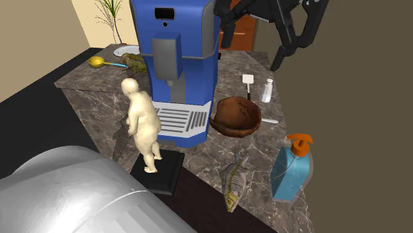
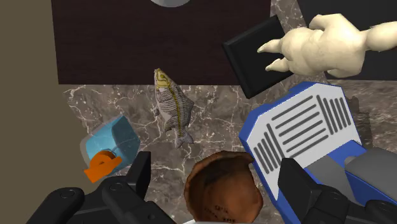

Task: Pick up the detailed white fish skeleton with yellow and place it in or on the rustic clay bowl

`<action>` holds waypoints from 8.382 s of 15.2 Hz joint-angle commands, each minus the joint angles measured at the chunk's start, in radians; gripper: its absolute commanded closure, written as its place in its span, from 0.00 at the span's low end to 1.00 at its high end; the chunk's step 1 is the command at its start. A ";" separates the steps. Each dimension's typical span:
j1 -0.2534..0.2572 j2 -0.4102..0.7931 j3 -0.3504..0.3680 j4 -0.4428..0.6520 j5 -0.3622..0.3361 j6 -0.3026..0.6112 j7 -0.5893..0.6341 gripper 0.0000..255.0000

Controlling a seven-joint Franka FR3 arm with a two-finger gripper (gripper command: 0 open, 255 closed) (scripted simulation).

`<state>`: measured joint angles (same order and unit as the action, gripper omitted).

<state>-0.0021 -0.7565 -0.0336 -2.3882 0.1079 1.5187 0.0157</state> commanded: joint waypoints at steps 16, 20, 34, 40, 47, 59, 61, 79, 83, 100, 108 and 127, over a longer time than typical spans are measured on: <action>0.026 0.068 -0.043 -0.491 0.000 0.689 -0.192 0.00; 0.055 0.208 -0.072 -0.557 0.025 0.930 -0.263 0.00; 0.467 0.813 -0.281 -0.455 0.882 1.452 -1.007 0.00; 0.456 0.855 -0.251 -0.429 0.989 1.455 -1.093 0.00; 0.456 0.855 -0.251 -0.429 0.987 1.455 -1.092 1.00; 0.460 0.723 -0.322 -0.501 0.606 1.438 -0.782 1.00; 0.423 0.671 -0.320 -0.522 0.452 1.419 -0.663 1.00; 0.153 0.313 -0.155 -0.520 0.025 1.075 -0.320 1.00; 0.136 0.253 -0.140 -0.501 0.005 0.995 -0.297 1.00; 0.248 0.693 -0.055 -0.008 0.085 0.956 -0.172 1.00; 0.263 0.857 -0.037 0.138 0.102 0.975 -0.153 1.00; 0.258 0.960 -0.023 0.112 0.154 1.103 -0.203 0.00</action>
<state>0.2562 0.2034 -0.0565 -2.2746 0.2616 2.6219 -0.1868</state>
